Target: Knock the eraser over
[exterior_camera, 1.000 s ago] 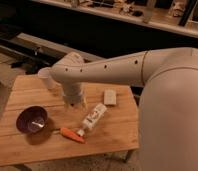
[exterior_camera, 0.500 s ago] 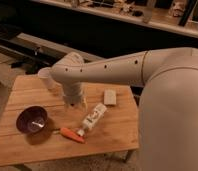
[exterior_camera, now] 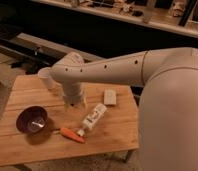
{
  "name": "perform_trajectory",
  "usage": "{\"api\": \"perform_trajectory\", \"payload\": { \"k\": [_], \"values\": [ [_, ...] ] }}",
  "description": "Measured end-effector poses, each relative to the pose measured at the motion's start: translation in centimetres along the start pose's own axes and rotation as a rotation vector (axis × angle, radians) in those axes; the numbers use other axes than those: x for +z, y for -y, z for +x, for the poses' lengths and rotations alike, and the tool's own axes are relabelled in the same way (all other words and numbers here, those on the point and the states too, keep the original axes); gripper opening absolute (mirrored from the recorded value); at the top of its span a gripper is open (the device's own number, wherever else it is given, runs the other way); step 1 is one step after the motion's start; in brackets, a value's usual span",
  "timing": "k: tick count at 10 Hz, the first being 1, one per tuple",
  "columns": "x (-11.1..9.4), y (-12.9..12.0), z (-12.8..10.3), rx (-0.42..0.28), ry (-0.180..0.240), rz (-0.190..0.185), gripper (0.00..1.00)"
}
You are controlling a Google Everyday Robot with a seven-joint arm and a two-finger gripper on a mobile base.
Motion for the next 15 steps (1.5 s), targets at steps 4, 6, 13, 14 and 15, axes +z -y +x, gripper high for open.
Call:
{"api": "perform_trajectory", "payload": {
  "k": [4, 6, 13, 14, 15],
  "values": [
    [0.0, 0.0, 0.0, 0.000, 0.000, 0.000, 0.65],
    [0.0, 0.0, 0.0, 0.000, 0.000, 0.000, 0.65],
    [-1.9, 0.1, -3.8, -0.050, 0.083, 0.065, 0.65],
    [-2.5, 0.3, -4.9, -0.044, 0.100, 0.055, 0.65],
    [-3.1, 0.2, -5.9, -0.039, 0.117, 0.039, 0.65]
  ]
}}
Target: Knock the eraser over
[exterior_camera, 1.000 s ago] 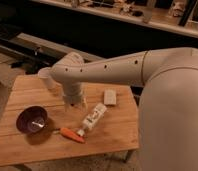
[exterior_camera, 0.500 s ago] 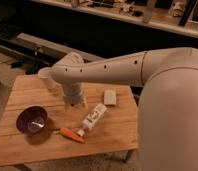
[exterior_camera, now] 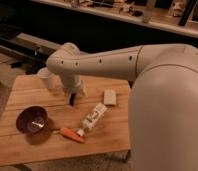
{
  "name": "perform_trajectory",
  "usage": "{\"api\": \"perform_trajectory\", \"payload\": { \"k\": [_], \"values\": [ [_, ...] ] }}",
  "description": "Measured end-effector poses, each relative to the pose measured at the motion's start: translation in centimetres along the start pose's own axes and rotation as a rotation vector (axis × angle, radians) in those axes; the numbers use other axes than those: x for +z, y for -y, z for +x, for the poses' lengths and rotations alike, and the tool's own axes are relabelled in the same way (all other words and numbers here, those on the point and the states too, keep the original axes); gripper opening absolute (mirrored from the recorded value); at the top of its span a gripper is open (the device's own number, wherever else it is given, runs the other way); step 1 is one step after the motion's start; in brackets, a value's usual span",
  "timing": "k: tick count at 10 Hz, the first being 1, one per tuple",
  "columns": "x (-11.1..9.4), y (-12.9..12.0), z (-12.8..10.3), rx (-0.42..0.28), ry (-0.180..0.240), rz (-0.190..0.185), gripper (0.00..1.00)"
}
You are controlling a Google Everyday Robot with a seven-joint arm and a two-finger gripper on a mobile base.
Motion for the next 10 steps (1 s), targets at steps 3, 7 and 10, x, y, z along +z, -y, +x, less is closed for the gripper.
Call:
{"api": "perform_trajectory", "payload": {
  "k": [3, 7, 10],
  "values": [
    [0.0, 1.3, -3.8, 0.041, 0.025, -0.048, 0.65],
    [2.1, 3.7, -7.2, 0.089, 0.006, -0.080, 0.65],
    [4.6, 4.9, -9.6, 0.101, -0.015, -0.094, 0.65]
  ]
}}
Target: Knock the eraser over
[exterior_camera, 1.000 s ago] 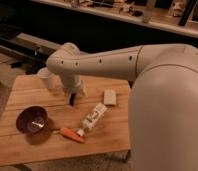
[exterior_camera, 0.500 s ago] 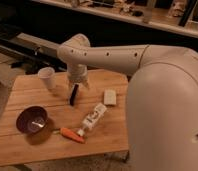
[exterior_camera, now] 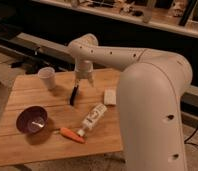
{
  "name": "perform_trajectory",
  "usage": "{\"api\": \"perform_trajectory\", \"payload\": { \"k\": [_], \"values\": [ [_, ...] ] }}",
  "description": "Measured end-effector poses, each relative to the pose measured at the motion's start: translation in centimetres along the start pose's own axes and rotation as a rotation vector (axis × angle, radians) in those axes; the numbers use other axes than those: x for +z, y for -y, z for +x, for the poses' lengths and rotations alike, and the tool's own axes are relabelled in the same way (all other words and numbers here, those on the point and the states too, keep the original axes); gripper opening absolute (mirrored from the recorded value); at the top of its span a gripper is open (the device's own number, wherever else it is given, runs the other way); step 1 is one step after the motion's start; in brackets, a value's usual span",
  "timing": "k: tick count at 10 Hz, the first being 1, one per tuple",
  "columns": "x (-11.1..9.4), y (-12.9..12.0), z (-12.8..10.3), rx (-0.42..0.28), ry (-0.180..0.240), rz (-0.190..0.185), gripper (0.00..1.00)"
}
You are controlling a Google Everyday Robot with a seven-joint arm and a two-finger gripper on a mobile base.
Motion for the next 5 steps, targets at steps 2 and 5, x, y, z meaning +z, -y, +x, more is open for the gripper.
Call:
{"api": "perform_trajectory", "payload": {
  "k": [2, 5],
  "values": [
    [2.5, 1.2, -1.6, 0.010, -0.020, -0.003, 0.65],
    [5.5, 2.5, -3.1, 0.019, -0.047, -0.004, 0.65]
  ]
}}
